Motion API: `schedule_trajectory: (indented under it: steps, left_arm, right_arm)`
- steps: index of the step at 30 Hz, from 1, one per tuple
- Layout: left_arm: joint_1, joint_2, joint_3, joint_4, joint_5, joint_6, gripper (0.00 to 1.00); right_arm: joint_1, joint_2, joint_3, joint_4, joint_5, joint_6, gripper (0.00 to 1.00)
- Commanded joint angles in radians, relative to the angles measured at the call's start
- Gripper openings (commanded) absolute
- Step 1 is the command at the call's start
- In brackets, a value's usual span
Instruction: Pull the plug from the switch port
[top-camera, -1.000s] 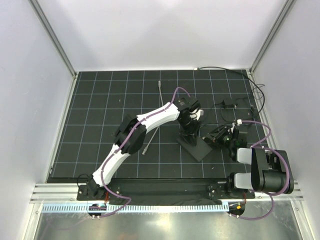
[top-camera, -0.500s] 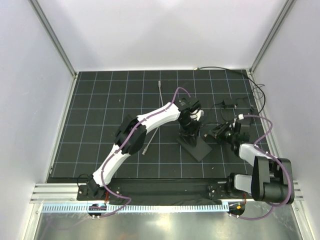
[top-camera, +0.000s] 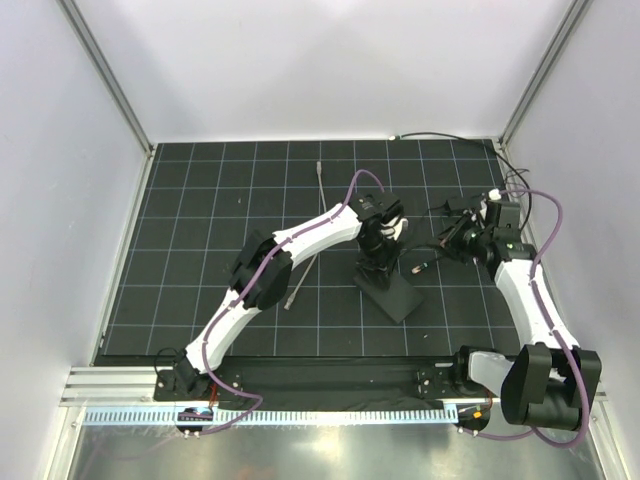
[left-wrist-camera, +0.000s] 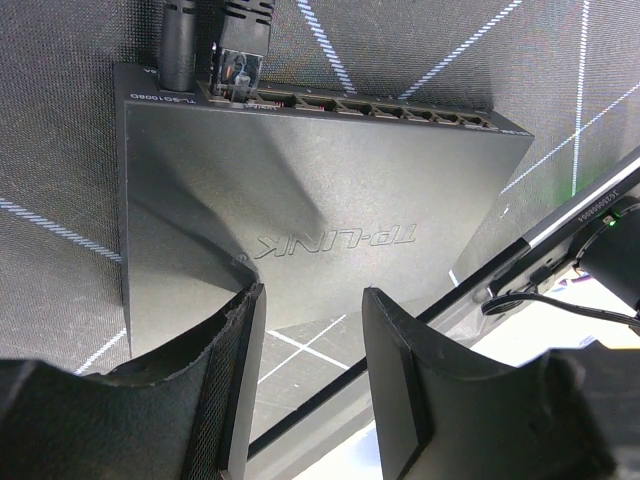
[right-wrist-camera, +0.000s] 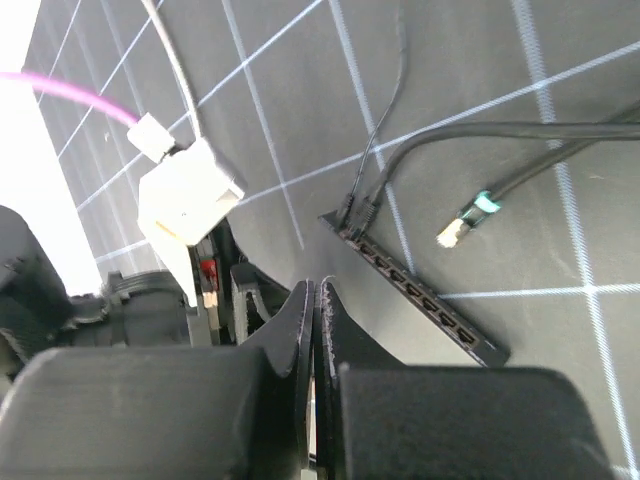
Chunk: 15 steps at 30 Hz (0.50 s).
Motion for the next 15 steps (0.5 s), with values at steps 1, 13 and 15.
schedule_trajectory:
  steps: [1,13,15]
  left_arm:
    - [0.004,-0.019,0.022,-0.02,-0.026,0.03,0.48]
    - [0.011,-0.067,-0.007,0.004,-0.024,0.048,0.49]
    - [0.015,-0.088,-0.019,0.01,-0.023,0.053,0.5]
  right_arm:
    - [-0.023,-0.003,0.101,-0.156,0.105,-0.018,0.01]
    - [-0.071,0.115,0.124,-0.268,0.343,0.007,0.28]
    - [-0.097,0.153,0.066,-0.181,0.295,0.092,0.29]
